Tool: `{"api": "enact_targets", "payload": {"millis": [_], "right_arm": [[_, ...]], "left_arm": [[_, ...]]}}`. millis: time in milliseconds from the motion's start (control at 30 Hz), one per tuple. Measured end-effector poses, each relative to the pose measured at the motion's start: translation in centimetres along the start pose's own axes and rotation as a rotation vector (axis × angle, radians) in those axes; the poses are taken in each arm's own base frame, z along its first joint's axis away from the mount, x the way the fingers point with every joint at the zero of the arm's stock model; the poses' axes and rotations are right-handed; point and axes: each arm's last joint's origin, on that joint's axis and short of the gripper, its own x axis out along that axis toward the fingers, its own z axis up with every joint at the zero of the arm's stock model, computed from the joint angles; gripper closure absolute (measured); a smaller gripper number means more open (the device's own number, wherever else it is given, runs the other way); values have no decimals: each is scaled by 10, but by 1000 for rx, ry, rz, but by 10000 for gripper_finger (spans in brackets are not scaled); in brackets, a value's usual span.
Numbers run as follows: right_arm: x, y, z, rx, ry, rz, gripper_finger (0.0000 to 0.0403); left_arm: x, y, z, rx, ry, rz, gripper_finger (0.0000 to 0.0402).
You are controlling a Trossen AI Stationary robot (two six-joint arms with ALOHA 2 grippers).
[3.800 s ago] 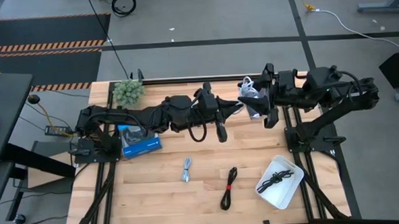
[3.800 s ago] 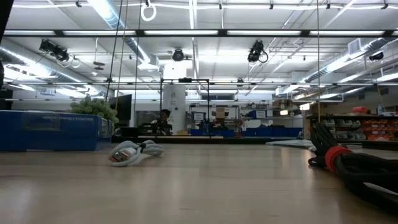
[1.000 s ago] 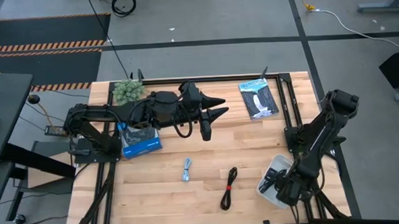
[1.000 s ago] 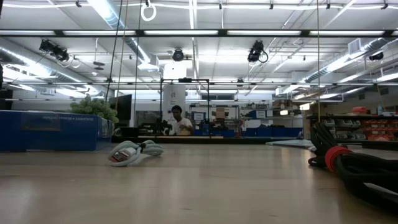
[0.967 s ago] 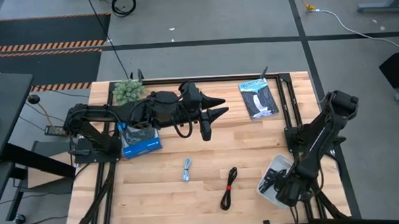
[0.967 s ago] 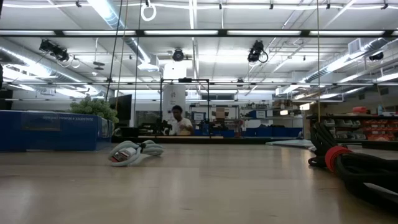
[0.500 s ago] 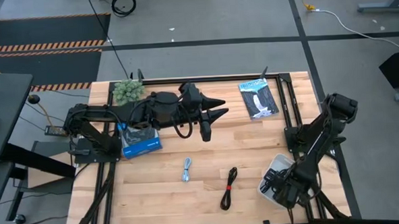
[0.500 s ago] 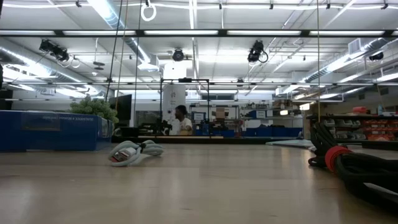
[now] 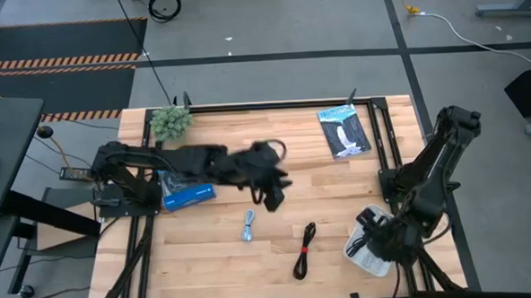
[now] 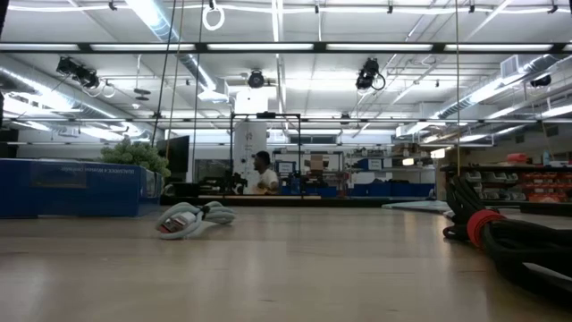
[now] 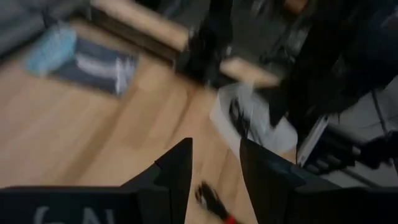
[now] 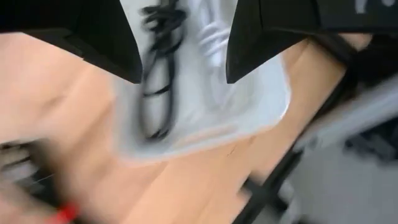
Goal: Pick and place USB-C Cables
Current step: Put the blue charger cable into the white bin
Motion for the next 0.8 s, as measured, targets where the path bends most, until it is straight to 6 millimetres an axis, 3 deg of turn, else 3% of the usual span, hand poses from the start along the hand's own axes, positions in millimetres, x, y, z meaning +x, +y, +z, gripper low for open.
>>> {"api": "enact_targets", "payload": {"millis": [267,467,600,800], "right_arm": [[-62,-23,8,128,-290,-244,164],[-97,-41,9,214,-417,-501,165],[-107,-52,5,300,-475,-596,165],[-108,-59,6,384,-497,-596,165]], "left_arm": [[45,-23,-47,-79,156,19,252],[83,-32,-78,-216,278,-10,194],[106,-39,-106,-257,354,8,159],[118,-46,-138,-226,445,61,161]]}}
